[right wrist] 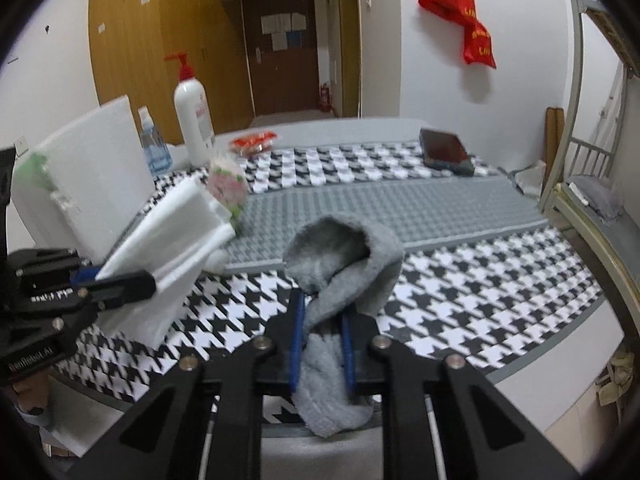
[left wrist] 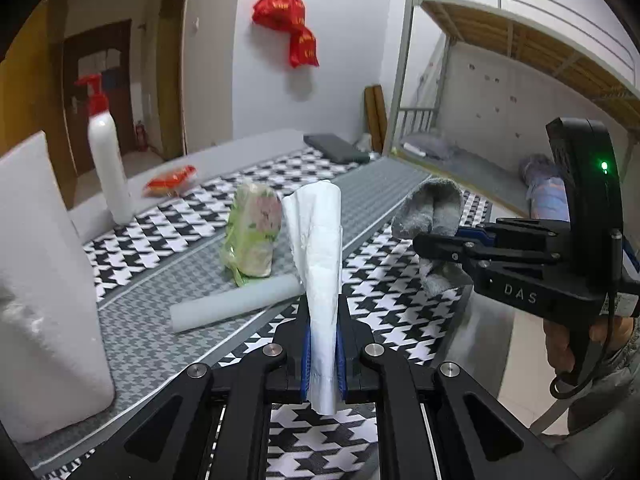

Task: Organize soft objects
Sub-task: 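Carry the grey sock with the right gripper over the foam box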

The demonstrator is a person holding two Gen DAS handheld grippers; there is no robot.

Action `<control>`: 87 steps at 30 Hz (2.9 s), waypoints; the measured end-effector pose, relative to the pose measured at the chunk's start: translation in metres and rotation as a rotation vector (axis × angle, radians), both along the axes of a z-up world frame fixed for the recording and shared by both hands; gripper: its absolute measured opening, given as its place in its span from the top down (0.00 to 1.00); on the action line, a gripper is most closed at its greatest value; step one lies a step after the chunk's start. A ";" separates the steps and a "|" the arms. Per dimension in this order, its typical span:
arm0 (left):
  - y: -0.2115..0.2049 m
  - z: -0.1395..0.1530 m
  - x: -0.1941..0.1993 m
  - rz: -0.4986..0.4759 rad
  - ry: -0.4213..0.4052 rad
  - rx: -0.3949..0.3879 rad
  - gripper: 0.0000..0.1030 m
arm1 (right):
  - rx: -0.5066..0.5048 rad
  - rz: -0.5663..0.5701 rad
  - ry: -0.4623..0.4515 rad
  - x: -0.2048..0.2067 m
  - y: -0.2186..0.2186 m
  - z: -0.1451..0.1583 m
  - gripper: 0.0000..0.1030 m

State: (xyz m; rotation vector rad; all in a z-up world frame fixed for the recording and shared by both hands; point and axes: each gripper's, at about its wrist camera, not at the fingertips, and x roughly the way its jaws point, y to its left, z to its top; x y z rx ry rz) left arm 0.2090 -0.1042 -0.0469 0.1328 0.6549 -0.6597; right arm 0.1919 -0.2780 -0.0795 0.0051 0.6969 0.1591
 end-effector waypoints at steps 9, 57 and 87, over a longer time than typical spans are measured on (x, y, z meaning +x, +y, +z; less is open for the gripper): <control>0.011 0.021 -0.029 0.031 -0.070 -0.019 0.90 | -0.006 0.031 -0.089 -0.019 0.014 0.033 0.80; 0.142 0.056 -0.099 0.619 -0.200 0.041 0.90 | 0.036 0.482 -0.226 -0.037 0.149 0.079 0.80; 0.183 0.084 -0.111 0.758 -0.304 0.030 0.90 | 0.054 0.576 -0.269 -0.025 0.197 0.107 0.80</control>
